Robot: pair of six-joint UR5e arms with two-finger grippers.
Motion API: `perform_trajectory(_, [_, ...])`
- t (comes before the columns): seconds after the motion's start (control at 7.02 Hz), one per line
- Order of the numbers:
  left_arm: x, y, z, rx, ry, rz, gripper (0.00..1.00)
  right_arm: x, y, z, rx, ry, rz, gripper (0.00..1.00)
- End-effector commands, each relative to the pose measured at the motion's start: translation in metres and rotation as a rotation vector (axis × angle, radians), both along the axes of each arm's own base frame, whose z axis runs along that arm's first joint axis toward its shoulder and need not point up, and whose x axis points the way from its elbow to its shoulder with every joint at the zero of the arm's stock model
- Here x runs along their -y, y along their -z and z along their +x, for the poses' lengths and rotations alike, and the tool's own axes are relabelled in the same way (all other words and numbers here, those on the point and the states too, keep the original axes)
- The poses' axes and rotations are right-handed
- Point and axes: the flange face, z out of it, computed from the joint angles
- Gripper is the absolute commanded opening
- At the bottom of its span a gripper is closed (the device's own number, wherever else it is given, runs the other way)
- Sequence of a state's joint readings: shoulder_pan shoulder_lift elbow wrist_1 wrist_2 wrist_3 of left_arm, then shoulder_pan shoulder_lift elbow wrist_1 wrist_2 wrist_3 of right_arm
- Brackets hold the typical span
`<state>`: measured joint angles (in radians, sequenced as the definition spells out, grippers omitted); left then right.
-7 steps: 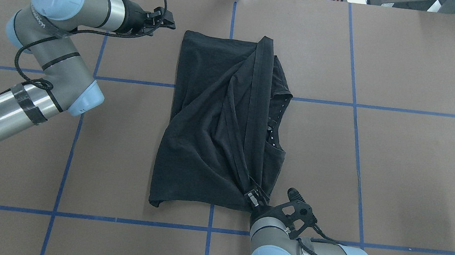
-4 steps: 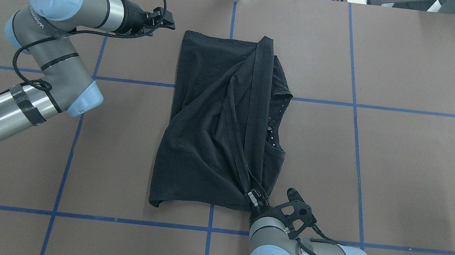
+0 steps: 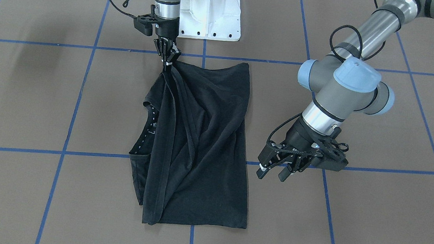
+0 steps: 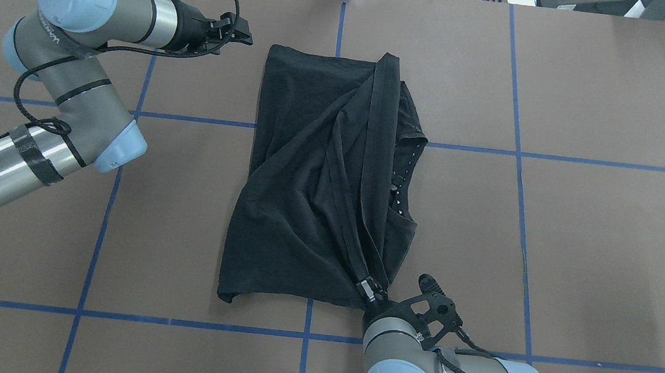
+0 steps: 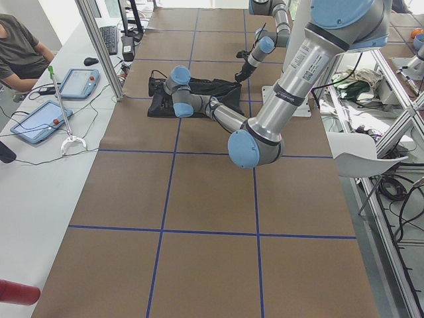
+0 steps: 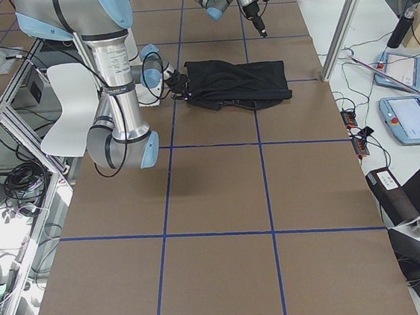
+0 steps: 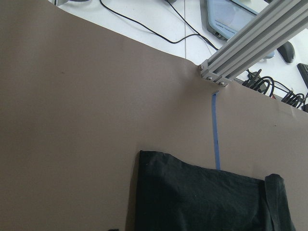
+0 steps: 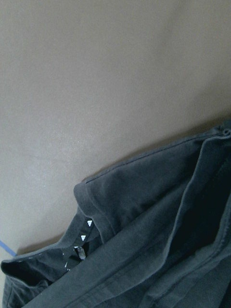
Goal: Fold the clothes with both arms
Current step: 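Move the left gripper to the shirt edge nearest the robot beside the right gripper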
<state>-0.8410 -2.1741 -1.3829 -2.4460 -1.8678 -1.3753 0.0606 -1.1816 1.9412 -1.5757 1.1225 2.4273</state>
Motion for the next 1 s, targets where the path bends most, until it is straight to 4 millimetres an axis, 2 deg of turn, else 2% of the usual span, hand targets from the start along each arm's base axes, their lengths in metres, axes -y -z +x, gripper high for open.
perform_trajectory(0.0, [-0.043, 0.0, -0.035, -0.055, 0.006, 0.003, 0.77, -0.003, 0.014, 0.019, -0.002, 0.011, 0.001, 0.0])
perform_trajectory(0.14, [-0.077, 0.002, -0.051, -0.11, 0.004, -0.025, 0.76, -0.002, 0.014, 0.021, -0.001, 0.009, 0.0, 0.0])
perform_trajectory(0.28, [-0.124, 0.012, -0.047, -0.189, -0.023, -0.089, 0.76, -0.002, 0.015, 0.024, 0.003, 0.007, 0.001, 0.0])
perform_trajectory(0.57, [-0.229, 0.01, -0.01, -0.226, 0.003, -0.179, 0.76, -0.003, 0.01, 0.046, 0.008, 0.007, 0.001, 0.0])
perform_trajectory(0.71, [-0.275, 0.017, 0.011, -0.207, 0.002, -0.278, 0.75, -0.003, 0.007, 0.055, 0.006, 0.008, 0.002, 0.0])
perform_trajectory(0.85, [-0.314, 0.012, 0.043, -0.172, 0.018, -0.315, 0.72, -0.004, 0.008, 0.056, 0.009, 0.01, 0.002, 0.0])
